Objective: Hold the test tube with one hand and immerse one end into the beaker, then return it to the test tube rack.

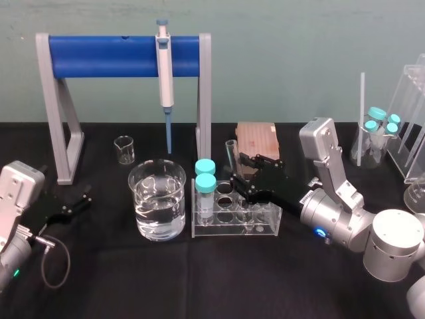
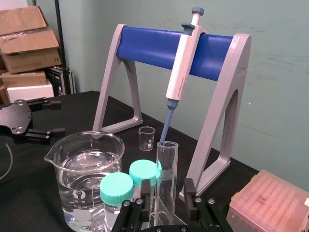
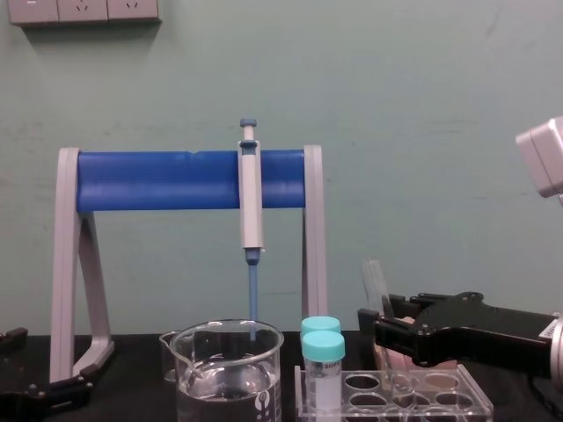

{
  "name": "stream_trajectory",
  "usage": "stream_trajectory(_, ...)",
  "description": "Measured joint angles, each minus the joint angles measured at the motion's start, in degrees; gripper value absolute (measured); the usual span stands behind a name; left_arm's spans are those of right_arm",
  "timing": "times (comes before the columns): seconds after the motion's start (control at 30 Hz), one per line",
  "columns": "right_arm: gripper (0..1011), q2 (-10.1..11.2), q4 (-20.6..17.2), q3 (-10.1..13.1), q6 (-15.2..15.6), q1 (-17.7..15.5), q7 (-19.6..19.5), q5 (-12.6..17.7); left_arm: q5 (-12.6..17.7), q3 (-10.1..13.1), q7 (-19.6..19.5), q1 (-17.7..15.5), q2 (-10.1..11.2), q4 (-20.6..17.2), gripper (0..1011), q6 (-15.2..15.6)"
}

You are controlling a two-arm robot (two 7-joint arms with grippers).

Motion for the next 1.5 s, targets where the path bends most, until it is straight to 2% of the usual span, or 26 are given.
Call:
stream_trajectory(0.1, 392, 0.00, -0.01, 0.00, 0.00, 0.00, 0.00, 0.01, 0.00, 0.00, 0.00, 0.00, 0.00, 0.00, 1000, 0.00)
stream_trajectory(0.17, 303, 0.00, -0.01, 0.00, 0.00, 0.00, 0.00, 0.02, 0.00, 0.00, 0.00, 0.00, 0.00, 0.00, 1000, 0.00)
stream_trajectory(0.27, 229, 0.00, -0.01, -0.01, -0.01, 0.00, 0.01, 0.05, 0.00, 0.00, 0.00, 0.00, 0.00, 0.00, 1000, 0.00)
stream_trajectory(0.73, 228, 0.00, -0.01, -0.01, -0.01, 0.00, 0.01, 0.06, 0.00, 0.00, 0.00, 0.00, 0.00, 0.00, 1000, 0.00)
stream_trajectory(1.0, 228, -1.10, 0.26, 1.75, -2.41, -1.06, 0.70, 1.57, 0.00, 0.00, 0.00, 0.00, 0.00, 0.00, 1000, 0.00)
stream_trajectory(1.5, 228, -2.23, 0.13, 4.05, -4.78, -2.47, 1.32, 3.98, 0.00, 0.00, 0.00, 0.00, 0.00, 0.00, 1000, 0.00)
